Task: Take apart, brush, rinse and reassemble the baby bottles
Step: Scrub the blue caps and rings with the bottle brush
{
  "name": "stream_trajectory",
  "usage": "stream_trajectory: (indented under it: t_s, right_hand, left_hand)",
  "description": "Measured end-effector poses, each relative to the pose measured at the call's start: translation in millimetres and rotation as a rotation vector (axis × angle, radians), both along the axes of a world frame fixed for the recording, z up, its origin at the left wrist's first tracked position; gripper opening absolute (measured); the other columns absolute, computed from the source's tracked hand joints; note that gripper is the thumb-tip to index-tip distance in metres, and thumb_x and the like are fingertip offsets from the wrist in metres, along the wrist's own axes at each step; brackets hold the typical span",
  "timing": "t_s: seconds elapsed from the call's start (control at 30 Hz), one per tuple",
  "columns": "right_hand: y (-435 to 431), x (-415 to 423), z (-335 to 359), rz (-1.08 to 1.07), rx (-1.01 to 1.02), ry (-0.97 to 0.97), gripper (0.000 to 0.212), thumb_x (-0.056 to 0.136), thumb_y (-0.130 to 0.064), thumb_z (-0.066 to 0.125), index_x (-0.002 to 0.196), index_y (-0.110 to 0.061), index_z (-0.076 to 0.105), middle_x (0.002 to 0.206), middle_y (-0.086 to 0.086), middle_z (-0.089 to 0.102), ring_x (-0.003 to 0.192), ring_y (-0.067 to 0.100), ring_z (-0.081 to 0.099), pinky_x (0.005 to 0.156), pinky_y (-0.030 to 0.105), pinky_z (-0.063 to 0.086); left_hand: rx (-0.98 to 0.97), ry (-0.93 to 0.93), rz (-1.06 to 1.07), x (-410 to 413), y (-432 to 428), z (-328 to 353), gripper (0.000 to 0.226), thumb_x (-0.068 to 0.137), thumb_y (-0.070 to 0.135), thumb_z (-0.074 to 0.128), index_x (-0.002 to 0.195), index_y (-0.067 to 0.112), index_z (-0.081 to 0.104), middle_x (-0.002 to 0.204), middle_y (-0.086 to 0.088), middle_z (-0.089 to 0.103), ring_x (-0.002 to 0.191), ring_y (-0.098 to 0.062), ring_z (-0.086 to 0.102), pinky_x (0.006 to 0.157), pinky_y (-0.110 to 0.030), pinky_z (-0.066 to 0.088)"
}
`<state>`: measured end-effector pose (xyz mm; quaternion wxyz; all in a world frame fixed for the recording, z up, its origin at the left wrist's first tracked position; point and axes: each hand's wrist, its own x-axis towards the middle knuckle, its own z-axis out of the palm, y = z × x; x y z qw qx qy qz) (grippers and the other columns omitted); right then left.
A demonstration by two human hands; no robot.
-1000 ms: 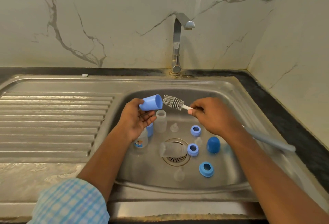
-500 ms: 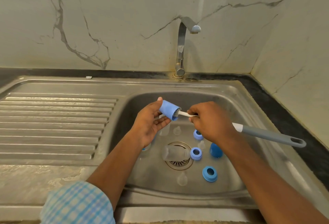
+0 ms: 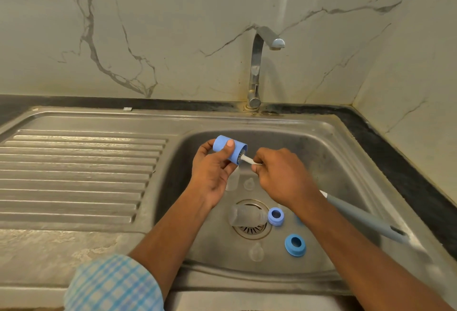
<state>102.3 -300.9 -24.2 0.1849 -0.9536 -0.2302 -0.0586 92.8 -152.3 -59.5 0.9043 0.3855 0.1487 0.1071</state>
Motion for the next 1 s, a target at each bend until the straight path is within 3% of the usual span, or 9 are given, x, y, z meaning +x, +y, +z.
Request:
stream_trajectory:
  t_s: [0.17,0.33,0.47,0.67,0.8,0.9,1.0]
  right_hand:
    - [-2,3,5,0.084,0.096,0.229,0.033,0.100,-0.026,0.050,0.071,-0.014,0.057,0.064,0.005,0.056,0.057,0.021,0.049,0.059,0.037,0.043]
    - [-13,3,13,0.112,0.249,0.388,0.023,0.101,-0.024,0.051,0.089,-0.017,0.069,0.059,-0.003,0.056,0.053,0.011,0.048,0.059,0.031,0.043]
    - [-15,3,8,0.068,0.211,0.204,0.025,0.098,-0.026,0.056,0.077,-0.016,0.066,0.059,0.001,0.056,0.055,0.019,0.049,0.061,0.042,0.047]
    - [-8,2,7,-0.108,0.113,-0.168,0.011,0.094,-0.028,0.059,0.091,-0.020,0.067,0.079,-0.003,0.064,0.076,0.022,0.058,0.062,0.033,0.036]
    - [-6,2,6,-0.103,0.014,-0.215,0.016,0.097,-0.027,0.051,0.094,-0.018,0.064,0.089,-0.001,0.065,0.082,0.023,0.058,0.062,0.033,0.034]
    - [-6,1,7,-0.041,-0.067,-0.207,0.017,0.100,-0.030,0.047,0.097,-0.020,0.061,0.092,-0.002,0.065,0.082,0.021,0.057,0.063,0.032,0.034]
    - [-7,1,9,0.016,-0.096,-0.125,0.018,0.100,-0.035,0.049,0.100,-0.021,0.061,0.085,-0.002,0.061,0.078,0.022,0.057,0.062,0.033,0.035]
  left_hand:
    - [-0.069,-0.106,0.029,5,12,4,0.059,0.070,0.008,0.070,0.124,0.006,0.048,0.116,-0.019,0.058,0.091,-0.025,0.068,0.066,-0.030,0.060]
    - [-0.092,-0.180,0.034,7,22,7,0.053,0.073,0.009,0.066,0.122,0.006,0.046,0.116,-0.019,0.056,0.093,-0.025,0.066,0.067,-0.029,0.060]
    - [-0.033,-0.168,-0.071,2,6,5,0.051,0.074,0.013,0.066,0.121,0.004,0.049,0.115,-0.022,0.059,0.091,-0.024,0.069,0.074,-0.030,0.062]
    - [0.027,-0.130,-0.085,-2,-5,3,0.044,0.074,0.019,0.071,0.115,0.011,0.055,0.116,-0.018,0.064,0.097,-0.026,0.069,0.077,-0.031,0.061]
    - [0.176,-0.041,-0.027,-3,-7,1,0.052,0.073,0.033,0.073,0.121,0.017,0.059,0.113,-0.013,0.068,0.096,-0.024,0.068,0.073,-0.030,0.059]
    - [0.159,0.030,0.010,-1,-3,1,0.051,0.083,0.020,0.074,0.129,0.010,0.055,0.113,-0.018,0.069,0.092,-0.025,0.071,0.079,-0.035,0.061]
    - [0.082,0.062,0.059,5,10,-1,0.048,0.091,0.009,0.066,0.136,0.003,0.049,0.110,-0.018,0.069,0.082,-0.023,0.074,0.068,-0.033,0.062]
